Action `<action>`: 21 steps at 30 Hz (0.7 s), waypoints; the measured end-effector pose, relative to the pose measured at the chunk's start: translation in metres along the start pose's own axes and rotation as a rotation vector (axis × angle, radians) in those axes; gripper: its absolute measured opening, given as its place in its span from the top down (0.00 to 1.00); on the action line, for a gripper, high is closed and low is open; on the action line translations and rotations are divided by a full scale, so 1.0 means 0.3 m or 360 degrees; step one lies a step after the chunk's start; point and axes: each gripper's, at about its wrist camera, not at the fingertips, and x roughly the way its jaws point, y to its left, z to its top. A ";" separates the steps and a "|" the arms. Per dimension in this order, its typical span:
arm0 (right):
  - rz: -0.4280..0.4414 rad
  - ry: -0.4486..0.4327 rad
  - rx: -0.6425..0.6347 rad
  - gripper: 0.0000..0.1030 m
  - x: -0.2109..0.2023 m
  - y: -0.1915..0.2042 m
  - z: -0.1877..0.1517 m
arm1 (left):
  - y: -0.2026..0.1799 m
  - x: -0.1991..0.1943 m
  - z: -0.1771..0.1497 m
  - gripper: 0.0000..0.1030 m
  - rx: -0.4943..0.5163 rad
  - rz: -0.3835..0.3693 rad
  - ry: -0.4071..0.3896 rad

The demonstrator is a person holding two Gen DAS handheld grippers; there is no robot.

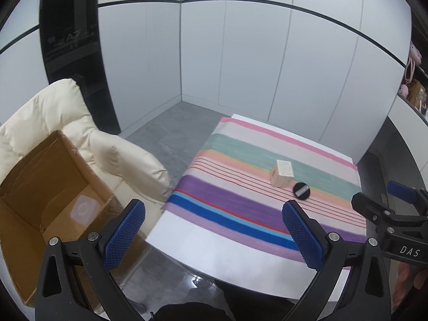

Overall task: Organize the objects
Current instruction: 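Move both open tools away from the box toward the cloth, then grasp the white printed box with left tool while right tool grasps the black MENOW compact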

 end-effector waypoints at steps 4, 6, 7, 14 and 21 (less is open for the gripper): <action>-0.0033 0.0015 0.0042 0.00 -0.005 -0.052 -0.010 | -0.048 0.008 -0.007 0.00 0.0029 -0.0002 0.0023; -0.0042 0.0023 0.0071 0.00 -0.003 -0.078 -0.014 | -0.076 0.013 -0.008 0.00 0.0037 -0.0019 0.0033; -0.0038 0.0032 0.0085 0.00 0.000 -0.091 -0.016 | -0.090 0.018 -0.007 0.00 0.0049 -0.0020 0.0040; -0.0066 0.0069 0.0065 0.00 0.066 -0.156 -0.031 | -0.194 0.085 0.013 0.00 0.0170 -0.0054 0.0055; -0.0093 0.0139 0.0042 0.00 0.224 -0.213 -0.052 | -0.276 0.257 0.015 0.01 0.0292 -0.0056 0.0144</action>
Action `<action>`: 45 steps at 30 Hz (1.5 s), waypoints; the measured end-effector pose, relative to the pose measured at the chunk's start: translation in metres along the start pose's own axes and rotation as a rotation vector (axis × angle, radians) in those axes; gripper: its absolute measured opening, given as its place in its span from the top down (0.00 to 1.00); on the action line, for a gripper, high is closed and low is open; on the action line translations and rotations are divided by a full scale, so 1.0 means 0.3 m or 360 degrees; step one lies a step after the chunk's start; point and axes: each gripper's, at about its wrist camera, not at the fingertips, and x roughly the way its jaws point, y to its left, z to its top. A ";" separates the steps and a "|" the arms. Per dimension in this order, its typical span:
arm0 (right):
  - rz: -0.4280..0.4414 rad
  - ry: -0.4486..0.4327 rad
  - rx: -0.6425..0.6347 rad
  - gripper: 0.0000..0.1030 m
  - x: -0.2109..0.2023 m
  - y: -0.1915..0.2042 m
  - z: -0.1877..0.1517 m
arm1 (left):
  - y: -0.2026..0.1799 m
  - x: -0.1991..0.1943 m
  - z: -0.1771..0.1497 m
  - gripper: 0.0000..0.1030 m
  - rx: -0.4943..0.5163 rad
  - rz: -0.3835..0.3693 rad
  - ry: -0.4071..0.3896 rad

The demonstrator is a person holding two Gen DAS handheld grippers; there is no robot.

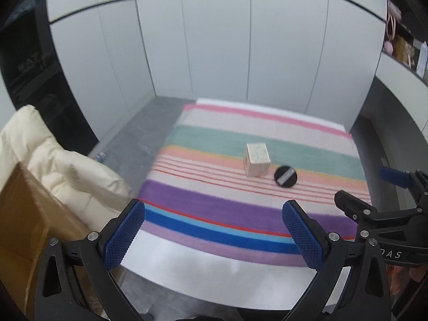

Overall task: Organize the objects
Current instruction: 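Grasp the white printed box with left tool while right tool grasps the black MENOW compact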

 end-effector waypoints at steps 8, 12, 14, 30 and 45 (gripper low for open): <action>-0.0009 0.0101 0.0063 0.04 0.225 -0.053 -0.007 | -0.035 0.217 0.027 0.01 -0.0015 -0.0041 0.0061; 0.0017 0.0161 0.0097 0.06 0.338 -0.061 -0.016 | -0.038 0.308 0.027 0.01 -0.0025 -0.0060 0.0099; 0.0018 0.0174 0.0092 0.06 0.393 -0.054 -0.017 | -0.042 0.357 0.023 0.02 -0.0022 -0.0065 0.0118; 0.0061 0.0196 -0.0021 0.26 0.683 -0.025 0.017 | -0.037 0.574 0.001 0.02 -0.0022 -0.0080 0.0201; -0.0023 0.0084 -0.0004 0.48 0.686 -0.117 0.037 | -0.220 0.664 0.089 0.02 0.0010 -0.0196 0.0160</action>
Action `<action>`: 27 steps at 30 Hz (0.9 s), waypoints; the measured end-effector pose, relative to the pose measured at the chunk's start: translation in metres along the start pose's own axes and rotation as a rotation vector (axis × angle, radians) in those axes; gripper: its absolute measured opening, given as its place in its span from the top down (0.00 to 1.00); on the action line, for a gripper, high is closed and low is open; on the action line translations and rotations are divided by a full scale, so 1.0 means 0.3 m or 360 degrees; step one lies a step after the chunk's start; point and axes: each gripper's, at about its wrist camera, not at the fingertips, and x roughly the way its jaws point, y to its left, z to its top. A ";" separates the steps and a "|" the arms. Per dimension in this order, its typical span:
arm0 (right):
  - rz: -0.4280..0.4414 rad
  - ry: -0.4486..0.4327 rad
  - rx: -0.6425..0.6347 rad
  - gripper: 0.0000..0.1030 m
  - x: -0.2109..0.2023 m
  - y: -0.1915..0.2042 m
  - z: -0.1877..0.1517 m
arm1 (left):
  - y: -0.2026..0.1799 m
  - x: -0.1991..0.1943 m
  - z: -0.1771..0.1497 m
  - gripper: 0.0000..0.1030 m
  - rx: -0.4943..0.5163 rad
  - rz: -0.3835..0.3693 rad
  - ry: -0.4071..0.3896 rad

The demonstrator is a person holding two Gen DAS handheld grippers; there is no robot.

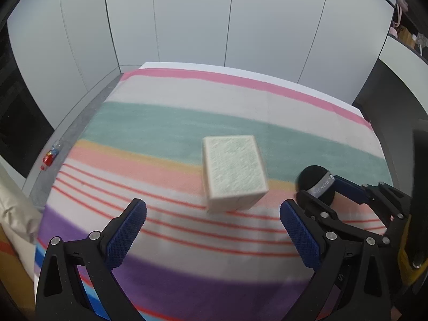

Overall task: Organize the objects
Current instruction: 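Grasp the white printed box with left tool while right tool grasps the black MENOW compact, then lift and carry the white box with left tool while right tool carries the compact toward the cardboard box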

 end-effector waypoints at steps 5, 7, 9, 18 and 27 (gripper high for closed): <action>-0.0038 -0.0002 0.0065 0.48 -0.005 -0.066 0.010 | -0.033 0.048 0.034 0.15 -0.0026 0.0010 0.0014; -0.0035 0.0007 0.0084 0.48 0.004 -0.090 0.021 | -0.040 0.070 0.045 0.22 -0.0024 0.0026 0.0028; -0.0037 0.0007 0.0098 0.48 -0.001 -0.101 0.021 | -0.045 0.085 0.049 0.26 -0.0026 0.0041 0.0039; -0.0017 0.0015 0.0156 0.48 -0.071 -0.128 0.019 | -0.035 0.060 0.050 0.57 -0.0037 0.0023 0.0059; -0.0016 0.0016 0.0180 0.48 -0.182 -0.115 0.012 | -0.055 -0.099 0.043 0.57 0.0030 0.0021 0.0027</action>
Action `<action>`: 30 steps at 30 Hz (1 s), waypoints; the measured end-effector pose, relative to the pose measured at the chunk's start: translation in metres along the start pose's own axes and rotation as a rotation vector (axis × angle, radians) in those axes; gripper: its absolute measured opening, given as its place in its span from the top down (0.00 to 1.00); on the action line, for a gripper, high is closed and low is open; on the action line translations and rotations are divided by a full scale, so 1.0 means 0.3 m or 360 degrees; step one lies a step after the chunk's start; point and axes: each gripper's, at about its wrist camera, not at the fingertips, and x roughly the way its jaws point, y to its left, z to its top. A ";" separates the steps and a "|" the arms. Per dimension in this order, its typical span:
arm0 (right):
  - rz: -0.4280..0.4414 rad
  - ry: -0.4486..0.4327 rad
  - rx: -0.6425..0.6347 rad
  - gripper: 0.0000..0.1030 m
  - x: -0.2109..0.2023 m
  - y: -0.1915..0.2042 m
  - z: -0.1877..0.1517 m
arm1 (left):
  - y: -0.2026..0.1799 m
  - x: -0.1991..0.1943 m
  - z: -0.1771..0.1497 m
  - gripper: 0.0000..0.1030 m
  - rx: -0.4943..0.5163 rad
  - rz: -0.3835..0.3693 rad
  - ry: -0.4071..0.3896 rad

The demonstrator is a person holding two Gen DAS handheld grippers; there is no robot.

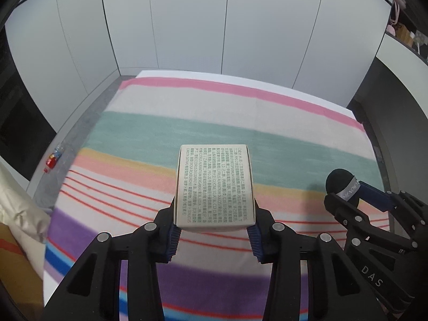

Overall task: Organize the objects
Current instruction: 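Lift and carry the white box with left tool while right tool carries the compact toward the cardboard box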

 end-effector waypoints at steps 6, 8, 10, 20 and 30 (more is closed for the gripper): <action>0.0000 -0.0006 0.0014 0.48 -0.111 0.012 -0.013 | 0.006 -0.126 -0.012 0.58 -0.0007 -0.0022 -0.0010; -0.0003 -0.0018 0.0012 0.48 -0.161 0.022 -0.017 | 0.005 -0.168 -0.019 0.58 -0.0006 -0.0028 -0.0020; -0.0005 -0.0030 0.0005 0.48 -0.207 0.032 -0.022 | 0.007 -0.214 -0.026 0.58 -0.0004 -0.0037 -0.0033; 0.0002 -0.0057 0.0039 0.48 -0.441 0.074 -0.084 | 0.012 -0.439 -0.092 0.58 0.0003 -0.0068 -0.0045; -0.0001 -0.0106 0.0050 0.48 -0.644 0.116 -0.155 | 0.021 -0.632 -0.182 0.58 0.0035 -0.0066 -0.0089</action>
